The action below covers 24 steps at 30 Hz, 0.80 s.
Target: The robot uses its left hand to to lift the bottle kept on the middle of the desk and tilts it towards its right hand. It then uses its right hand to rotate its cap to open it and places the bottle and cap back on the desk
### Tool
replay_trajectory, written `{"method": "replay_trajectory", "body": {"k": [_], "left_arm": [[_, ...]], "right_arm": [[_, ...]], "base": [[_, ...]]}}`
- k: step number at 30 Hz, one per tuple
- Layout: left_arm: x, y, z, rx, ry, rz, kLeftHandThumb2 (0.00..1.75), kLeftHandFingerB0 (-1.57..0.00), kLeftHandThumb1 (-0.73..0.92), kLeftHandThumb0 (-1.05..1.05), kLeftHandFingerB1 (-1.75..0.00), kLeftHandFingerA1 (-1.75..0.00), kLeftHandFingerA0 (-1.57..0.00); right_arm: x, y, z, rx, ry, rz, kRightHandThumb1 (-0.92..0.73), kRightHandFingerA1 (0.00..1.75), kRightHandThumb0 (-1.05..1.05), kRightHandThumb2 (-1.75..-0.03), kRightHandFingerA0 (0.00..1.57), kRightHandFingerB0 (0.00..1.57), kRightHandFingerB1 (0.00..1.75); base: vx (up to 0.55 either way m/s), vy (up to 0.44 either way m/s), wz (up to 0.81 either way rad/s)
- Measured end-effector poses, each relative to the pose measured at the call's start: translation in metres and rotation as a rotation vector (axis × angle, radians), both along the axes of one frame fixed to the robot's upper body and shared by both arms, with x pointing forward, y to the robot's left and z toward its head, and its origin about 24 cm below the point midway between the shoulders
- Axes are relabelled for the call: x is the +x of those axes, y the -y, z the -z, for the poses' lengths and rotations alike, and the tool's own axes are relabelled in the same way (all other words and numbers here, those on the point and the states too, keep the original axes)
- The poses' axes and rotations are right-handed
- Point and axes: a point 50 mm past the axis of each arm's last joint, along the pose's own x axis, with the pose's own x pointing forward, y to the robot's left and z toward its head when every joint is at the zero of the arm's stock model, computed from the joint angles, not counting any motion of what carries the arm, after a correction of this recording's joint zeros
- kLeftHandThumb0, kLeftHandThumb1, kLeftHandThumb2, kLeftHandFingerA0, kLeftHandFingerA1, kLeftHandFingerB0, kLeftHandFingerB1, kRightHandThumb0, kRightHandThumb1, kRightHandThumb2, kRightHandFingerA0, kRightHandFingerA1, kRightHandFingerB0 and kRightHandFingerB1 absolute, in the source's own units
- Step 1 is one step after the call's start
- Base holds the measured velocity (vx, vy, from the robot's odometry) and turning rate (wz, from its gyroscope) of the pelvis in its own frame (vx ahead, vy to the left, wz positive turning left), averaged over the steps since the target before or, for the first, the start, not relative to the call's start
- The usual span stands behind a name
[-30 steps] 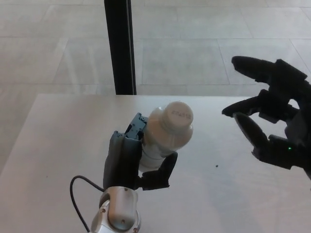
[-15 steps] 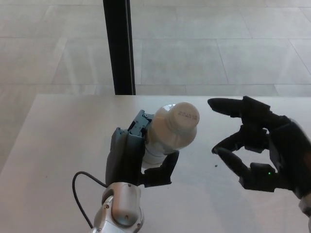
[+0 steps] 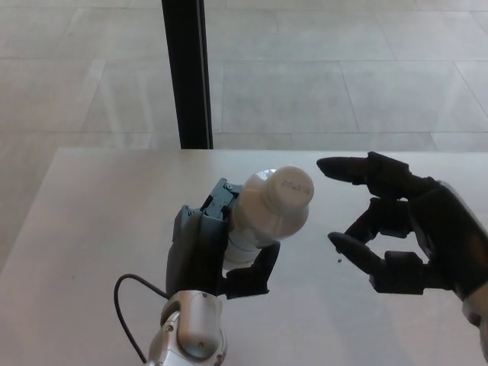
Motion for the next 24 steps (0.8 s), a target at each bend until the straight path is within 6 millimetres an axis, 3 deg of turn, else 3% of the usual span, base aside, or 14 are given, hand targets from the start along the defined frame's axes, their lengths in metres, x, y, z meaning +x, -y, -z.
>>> {"method": "replay_trajectory", "body": {"k": [2,3,4,11,12,13,16,17,18,19,20,22,23,24], "left_arm": [[-0.0005,0.0004,0.0019,0.006,-0.005,0.001,1.36,-0.96,0.78,0.03,-1.14,-1.19,-1.03],[-0.0008,0.0007,0.0028,0.009,-0.008,0.002,1.35,-0.94,0.78,0.03,-1.13,-1.19,-1.02],[-0.001,0.0007,0.003,0.009,-0.008,0.002,1.36,-0.94,0.78,0.03,-1.13,-1.19,-1.02],[-0.002,0.0018,0.0051,0.018,-0.014,0.002,1.36,-0.95,0.78,0.02,-1.14,-1.19,-1.03],[-0.002,0.0018,0.0054,0.019,-0.015,0.002,1.38,-0.75,0.65,0.03,-1.75,-1.75,-0.98],[-0.002,0.0019,0.0057,0.02,-0.015,0.001,1.38,-0.87,0.68,0.0,-1.56,-1.75,-1.07],[-0.0018,0.0024,0.0065,0.02,-0.018,0.002,1.38,-0.86,0.69,-0.01,-1.57,-1.75,-1.06],[-0.0018,0.0028,0.0067,0.019,-0.017,0.003,1.35,-0.73,0.68,0.04,-1.75,-1.75,-0.95],[-0.0018,0.0032,0.0066,0.017,-0.016,0.004,1.34,-0.73,0.69,0.04,-1.75,-1.75,-0.94],[-0.0017,0.0035,0.0065,0.015,-0.015,0.005,1.33,-0.78,0.71,-0.02,-1.59,-1.75,-0.96],[-0.0017,0.0042,0.0061,0.011,-0.015,0.005,1.3,-0.73,0.7,0.01,-1.75,-1.75,-0.94],[-0.0015,0.0055,0.0053,0.004,-0.014,0.005,1.3,-0.73,0.7,0.01,-1.75,-1.75,-0.94],[-0.0014,0.0061,0.0049,0.001,-0.013,0.006,1.05,-0.69,0.74,-0.04,-1.75,-1.75,-0.91],[-0.0014,0.0066,0.0046,-0.001,-0.013,0.006,1.01,-0.68,0.75,-0.05,-1.75,-1.75,-0.9]], "right_arm": [[0.0016,-0.002,-0.0033,0.011,0.01,0.0,-0.51,1.08,-0.73,-0.88,0.81,0.32,0.48],[0.0022,-0.0029,-0.0048,0.017,0.013,0.0,-0.64,1.16,-0.7,-0.6,0.75,0.38,0.35],[0.0024,-0.0031,-0.0051,0.019,0.014,0.001,-0.57,1.14,-0.73,-0.66,0.74,0.36,0.37],[0.0037,-0.0047,-0.006,0.032,0.012,0.015,-0.63,1.16,-0.67,-0.6,0.74,0.39,0.35],[0.0038,-0.0051,-0.0059,0.035,0.011,0.016,-0.64,1.18,-0.67,-0.6,0.73,0.38,0.35],[0.0038,-0.0054,-0.0058,0.037,0.01,0.016,-0.64,1.17,-0.68,-0.6,0.74,0.39,0.35],[0.0035,-0.0061,-0.0043,0.034,0.002,0.016,-0.63,1.12,-0.67,-0.6,0.75,0.38,0.34],[0.0031,-0.0064,-0.003,0.031,-0.004,0.015,-0.62,1.15,-0.64,-0.6,0.74,0.37,0.33],[0.0028,-0.0065,-0.0018,0.029,-0.009,0.014,-0.61,1.16,-0.62,-0.59,0.72,0.36,0.33],[0.0025,-0.0067,-0.0009,0.028,-0.013,0.013,-0.59,1.17,-0.6,-0.58,0.72,0.36,0.33],[0.0021,-0.007,0.0003,0.025,-0.019,0.009,-0.59,1.17,-0.59,-0.58,0.72,0.35,0.32],[0.0014,-0.0083,0.0024,0.01,-0.028,-0.002,-0.59,1.17,-0.59,-0.58,0.72,0.35,0.32],[0.0012,-0.0084,0.0029,0.004,-0.031,-0.005,-0.55,1.17,-0.56,-0.58,0.74,0.34,0.33],[0.0012,-0.0084,0.0032,-0.002,-0.033,-0.007,-0.54,1.16,-0.54,-0.58,0.76,0.34,0.33]], "base": [[0.0,0.0,0.0],[0.0,0.0,0.0],[0.0,0.0,0.0],[0.0,0.0,0.0],[0.0,0.0,0.0],[0.0,0.0,0.0],[0.0,0.0,0.0],[0.0,0.0,0.0],[0.0,0.0,0.0],[0.0,0.0,0.0],[0.0,0.0,0.0],[0.0,0.0,0.0],[0.0,0.0,0.0],[0.0,0.0,0.0]]}}
